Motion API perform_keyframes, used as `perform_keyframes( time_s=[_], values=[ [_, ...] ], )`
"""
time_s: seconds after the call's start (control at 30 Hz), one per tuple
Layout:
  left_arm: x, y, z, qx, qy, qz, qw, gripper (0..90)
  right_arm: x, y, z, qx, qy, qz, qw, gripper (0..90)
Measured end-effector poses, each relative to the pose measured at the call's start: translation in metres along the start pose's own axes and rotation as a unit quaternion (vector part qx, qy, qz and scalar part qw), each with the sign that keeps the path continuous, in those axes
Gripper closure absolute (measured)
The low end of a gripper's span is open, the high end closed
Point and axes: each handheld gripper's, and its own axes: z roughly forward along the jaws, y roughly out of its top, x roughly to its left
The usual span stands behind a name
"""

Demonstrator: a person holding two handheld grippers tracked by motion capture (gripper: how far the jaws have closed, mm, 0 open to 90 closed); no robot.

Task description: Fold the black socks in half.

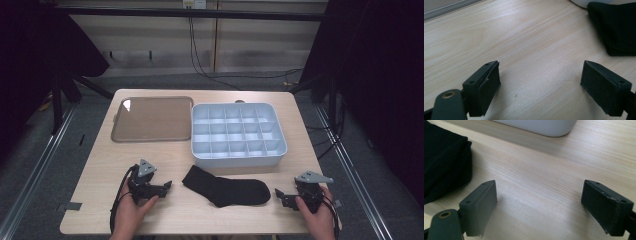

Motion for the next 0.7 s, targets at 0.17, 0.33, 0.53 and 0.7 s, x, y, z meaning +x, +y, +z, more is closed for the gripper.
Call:
perform_keyframes(
  time_s=[0.17,0.33,0.53,0.7],
  values=[
    [-0.0011,-0.0009,0.0,-0.006,0.001,-0.009,0.9999,15.1,-0.0003,0.0016,0.0018,0.0,0.001,0.0,1.0,12.7],
    [-0.0007,-0.0016,-0.0018,-0.001,0.002,-0.001,1.0,15.1,-0.0003,0.0022,0.0023,0.001,0.0,0.001,1.0,12.7],
    [-0.0007,-0.0013,-0.0014,0.0,0.0,-0.001,1.0,14.5,0.0002,0.0005,0.0008,-0.002,0.0,0.001,1.0,12.8],
    [-0.0006,-0.0013,-0.0015,0.001,0.0,0.0,1.0,14.4,0.0,-0.0003,-0.0004,-0.002,0.003,0.0,1.0,13.1]
  ],
)
